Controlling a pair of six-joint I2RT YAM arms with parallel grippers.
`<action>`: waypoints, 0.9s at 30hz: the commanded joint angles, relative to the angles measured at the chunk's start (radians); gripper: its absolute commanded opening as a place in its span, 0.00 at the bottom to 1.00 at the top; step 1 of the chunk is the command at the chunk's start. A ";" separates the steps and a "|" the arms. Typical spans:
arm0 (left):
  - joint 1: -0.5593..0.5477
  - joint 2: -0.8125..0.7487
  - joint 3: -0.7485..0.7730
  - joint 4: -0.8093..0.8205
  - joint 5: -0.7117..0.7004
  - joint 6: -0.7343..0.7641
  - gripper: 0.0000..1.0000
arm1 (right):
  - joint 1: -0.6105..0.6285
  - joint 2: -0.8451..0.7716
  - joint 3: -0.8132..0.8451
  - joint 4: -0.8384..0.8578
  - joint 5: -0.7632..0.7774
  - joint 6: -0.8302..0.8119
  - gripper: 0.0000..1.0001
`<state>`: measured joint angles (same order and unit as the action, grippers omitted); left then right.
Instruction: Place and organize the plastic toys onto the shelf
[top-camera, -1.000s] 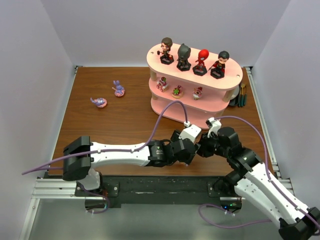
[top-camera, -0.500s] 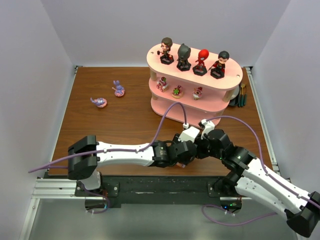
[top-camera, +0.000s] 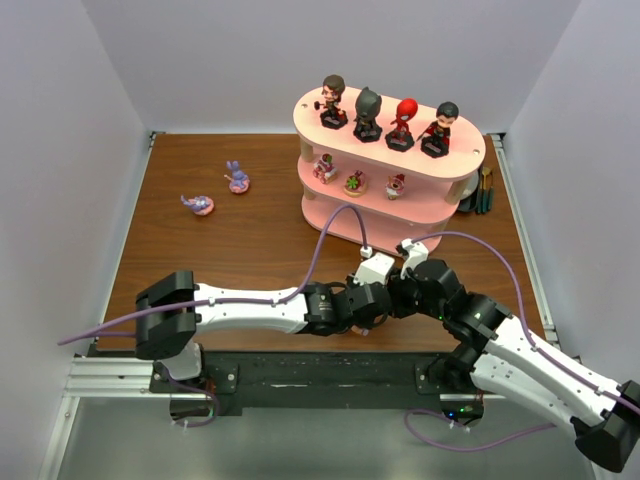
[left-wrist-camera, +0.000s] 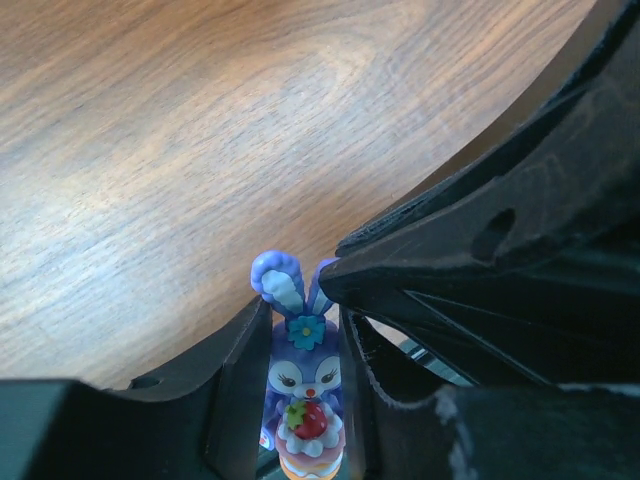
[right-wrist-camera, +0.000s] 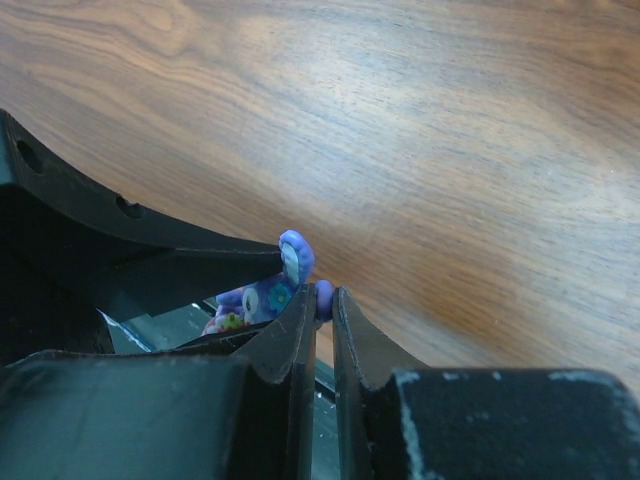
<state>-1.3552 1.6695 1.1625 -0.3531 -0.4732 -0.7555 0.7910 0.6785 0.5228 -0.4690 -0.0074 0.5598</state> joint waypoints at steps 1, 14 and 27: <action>-0.004 -0.031 -0.021 0.032 -0.041 -0.022 0.16 | 0.007 -0.030 0.008 0.110 0.011 0.025 0.00; 0.001 -0.190 -0.286 0.338 -0.195 0.090 0.00 | 0.008 -0.095 0.020 0.115 0.041 0.031 0.46; 0.268 -0.393 -0.690 0.983 -0.086 0.343 0.00 | 0.007 -0.178 0.059 0.052 0.175 -0.012 0.74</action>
<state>-1.2232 1.3468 0.5602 0.2821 -0.6178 -0.5247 0.7921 0.5400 0.5564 -0.4076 0.0715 0.5735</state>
